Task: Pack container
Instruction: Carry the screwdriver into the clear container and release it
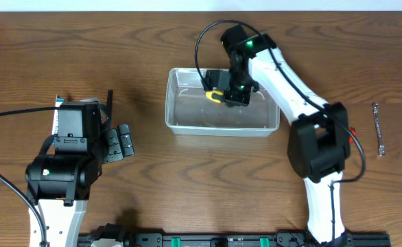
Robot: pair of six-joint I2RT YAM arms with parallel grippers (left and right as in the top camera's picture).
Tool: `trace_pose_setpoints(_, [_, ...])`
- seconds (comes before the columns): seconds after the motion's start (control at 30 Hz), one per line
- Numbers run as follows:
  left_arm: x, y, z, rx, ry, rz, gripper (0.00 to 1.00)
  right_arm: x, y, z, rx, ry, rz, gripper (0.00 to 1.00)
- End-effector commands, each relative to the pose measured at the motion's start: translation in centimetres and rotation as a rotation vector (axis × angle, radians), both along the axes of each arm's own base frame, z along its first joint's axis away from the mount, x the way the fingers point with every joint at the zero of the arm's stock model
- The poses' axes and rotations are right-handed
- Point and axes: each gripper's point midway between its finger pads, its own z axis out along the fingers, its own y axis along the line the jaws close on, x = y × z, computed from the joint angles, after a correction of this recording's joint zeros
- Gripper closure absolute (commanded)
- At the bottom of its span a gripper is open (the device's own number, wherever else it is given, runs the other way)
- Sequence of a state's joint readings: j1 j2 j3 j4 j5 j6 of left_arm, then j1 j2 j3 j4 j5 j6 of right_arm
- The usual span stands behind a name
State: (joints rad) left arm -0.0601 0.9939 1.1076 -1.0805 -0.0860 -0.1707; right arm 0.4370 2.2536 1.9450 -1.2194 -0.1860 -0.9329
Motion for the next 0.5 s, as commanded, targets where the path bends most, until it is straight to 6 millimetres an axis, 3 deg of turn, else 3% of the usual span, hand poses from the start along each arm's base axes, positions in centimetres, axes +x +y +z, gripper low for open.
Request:
trace_pose_setpoints(0.0, [0.1,0.1,0.8,0.017,-0.017,-0.01,0.02,-0.6,0.6,-1.5,0.016,0.049,0.014,0.94])
trace_pose_setpoints(0.13, [0.1,0.1,0.8,0.017,-0.017,-0.01,0.02,-0.8,0.4,-2.7,0.002,0.079,-0.002,0.86])
trace_pose_setpoints(0.3, [0.0,0.1,0.7,0.018,-0.011,-0.01,0.02,-0.8,0.4,-2.8,0.001,0.082,-0.009,0.63])
trace_pose_setpoints(0.47, [-0.1,0.2,0.7,0.018,-0.008,-0.01,0.02,-0.5,0.4,-2.3,-0.004,0.069,-0.037,0.57])
